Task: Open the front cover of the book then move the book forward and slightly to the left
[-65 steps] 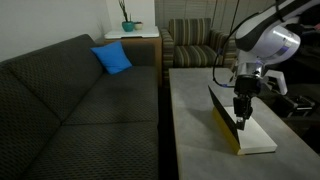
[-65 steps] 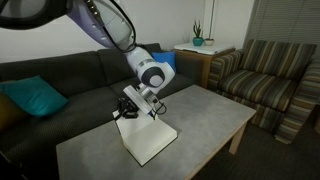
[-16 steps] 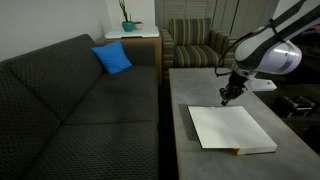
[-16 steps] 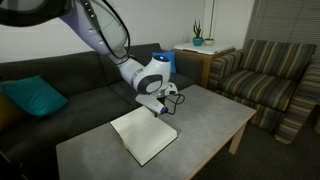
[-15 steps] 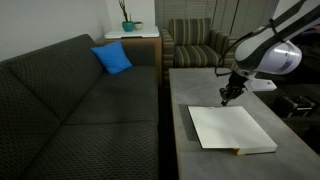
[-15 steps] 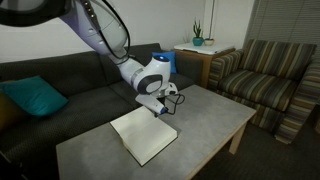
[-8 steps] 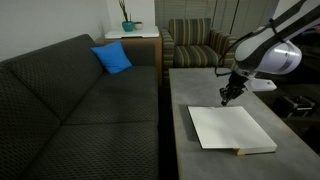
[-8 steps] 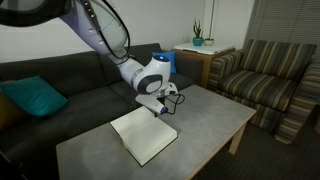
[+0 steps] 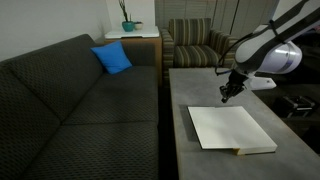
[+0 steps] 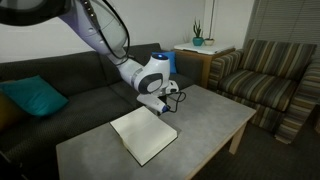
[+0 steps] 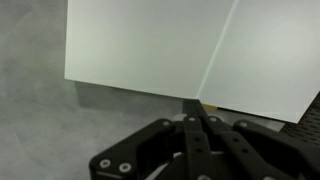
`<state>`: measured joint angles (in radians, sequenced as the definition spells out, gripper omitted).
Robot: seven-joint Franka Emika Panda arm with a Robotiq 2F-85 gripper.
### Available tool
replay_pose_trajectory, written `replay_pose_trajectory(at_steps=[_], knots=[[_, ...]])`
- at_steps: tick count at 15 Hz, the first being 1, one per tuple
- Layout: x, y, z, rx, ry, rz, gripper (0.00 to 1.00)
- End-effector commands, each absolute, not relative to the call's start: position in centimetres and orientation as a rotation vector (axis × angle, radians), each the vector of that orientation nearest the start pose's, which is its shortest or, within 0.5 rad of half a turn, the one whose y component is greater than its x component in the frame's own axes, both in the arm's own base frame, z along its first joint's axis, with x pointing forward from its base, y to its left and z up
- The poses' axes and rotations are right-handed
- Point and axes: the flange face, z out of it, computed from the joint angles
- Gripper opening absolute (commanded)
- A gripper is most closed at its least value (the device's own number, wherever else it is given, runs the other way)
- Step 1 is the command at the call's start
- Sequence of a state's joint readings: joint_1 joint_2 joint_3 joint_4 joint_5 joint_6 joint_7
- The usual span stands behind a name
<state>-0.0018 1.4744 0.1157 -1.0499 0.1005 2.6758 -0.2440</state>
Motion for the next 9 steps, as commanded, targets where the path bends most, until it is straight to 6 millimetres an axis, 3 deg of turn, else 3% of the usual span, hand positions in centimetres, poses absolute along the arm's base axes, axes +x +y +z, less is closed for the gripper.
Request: replay_pose_trajectory(at_steps=[1,9], knots=[[71.7,5.1,-7.2,-3.007,-0.206,-0.3,0.0],[70.6,7.5,-8.0,-2.914,-0.123,-0.184,0.0]])
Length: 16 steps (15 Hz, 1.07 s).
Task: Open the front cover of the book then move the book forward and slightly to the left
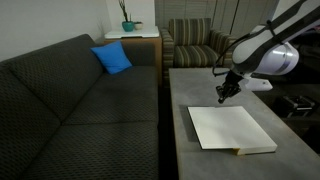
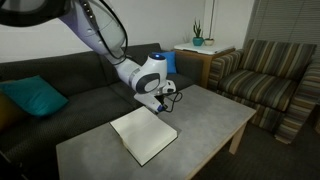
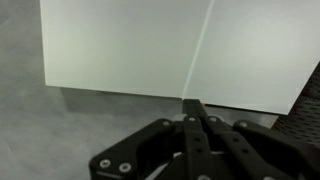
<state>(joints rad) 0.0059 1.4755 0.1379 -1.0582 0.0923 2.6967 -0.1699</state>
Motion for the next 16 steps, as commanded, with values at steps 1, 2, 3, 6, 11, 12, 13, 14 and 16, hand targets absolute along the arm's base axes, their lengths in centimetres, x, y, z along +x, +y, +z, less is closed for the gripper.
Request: replay_pose_trajectory(at_steps=[1,2,3,6,11,12,13,14,16], knots=[[70.3,8.1,-8.2,-2.9,-0.128,-0.157,0.0],[70.0,8.7,-8.4,-2.885,-0.141,-0.124,0.0],[69.7,9.2,-8.6,-2.878,-0.143,-0.094,0.0],[68.7,10.1,-9.3,-2.863,-0.141,0.024,0.0],[67.2,10.1,-10.4,-2.833,-0.144,0.212,0.0],[67.0,10.1,-10.5,-2.828,-0.148,0.234,0.0],[66.8,10.1,-10.6,-2.82,-0.166,0.254,0.0],[66.8,10.0,-10.5,-2.817,-0.173,0.268,0.0],[67.1,10.5,-10.3,-2.841,-0.17,0.239,0.01]])
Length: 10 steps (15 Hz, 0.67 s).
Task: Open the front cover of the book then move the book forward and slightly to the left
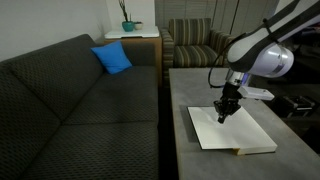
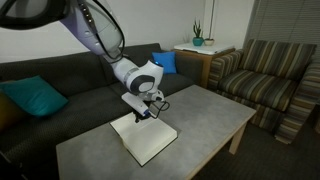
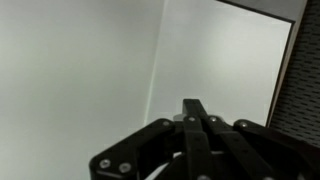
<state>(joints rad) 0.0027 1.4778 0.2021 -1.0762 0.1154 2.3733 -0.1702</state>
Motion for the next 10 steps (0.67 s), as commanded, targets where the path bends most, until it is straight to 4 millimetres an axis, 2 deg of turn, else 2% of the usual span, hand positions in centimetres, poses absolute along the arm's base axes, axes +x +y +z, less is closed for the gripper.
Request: replay_pose_trajectory(at_steps=[1,3,5,10], knots=[[67.1,10.5,-10.3,-2.84,-0.17,0.243,0.01],[67.2,10.5,-10.2,-2.841,-0.168,0.242,0.0],[66.4,10.7,-10.1,-2.802,-0.185,0.315,0.0],[62.9,11.2,-11.4,-2.743,-0.233,0.599,0.0]])
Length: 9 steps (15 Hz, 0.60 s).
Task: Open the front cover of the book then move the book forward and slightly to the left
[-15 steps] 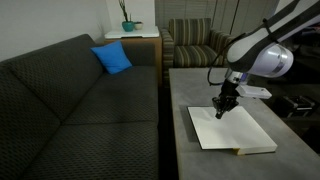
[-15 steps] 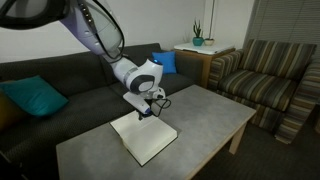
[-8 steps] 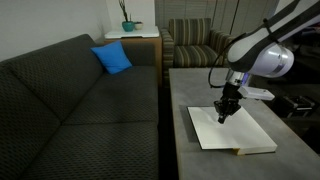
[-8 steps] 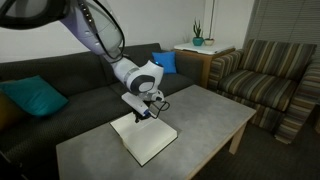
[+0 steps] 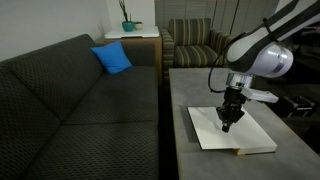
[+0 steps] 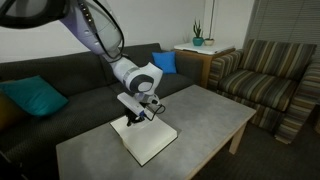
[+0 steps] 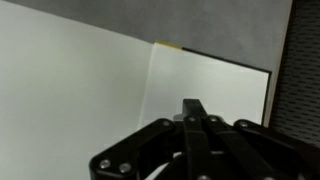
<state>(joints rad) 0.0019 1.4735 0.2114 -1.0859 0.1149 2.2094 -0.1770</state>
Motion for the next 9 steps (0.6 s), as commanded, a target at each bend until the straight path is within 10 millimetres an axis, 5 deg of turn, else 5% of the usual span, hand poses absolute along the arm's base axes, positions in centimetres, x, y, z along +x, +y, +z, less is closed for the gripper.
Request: replay_pose_trajectory(at_steps=[1,9], knots=[[62.4,11.1,-11.8,-2.745,-0.224,0.642,0.0],[58.6,7.8,-14.6,-2.771,-0.171,0.835,0.0]])
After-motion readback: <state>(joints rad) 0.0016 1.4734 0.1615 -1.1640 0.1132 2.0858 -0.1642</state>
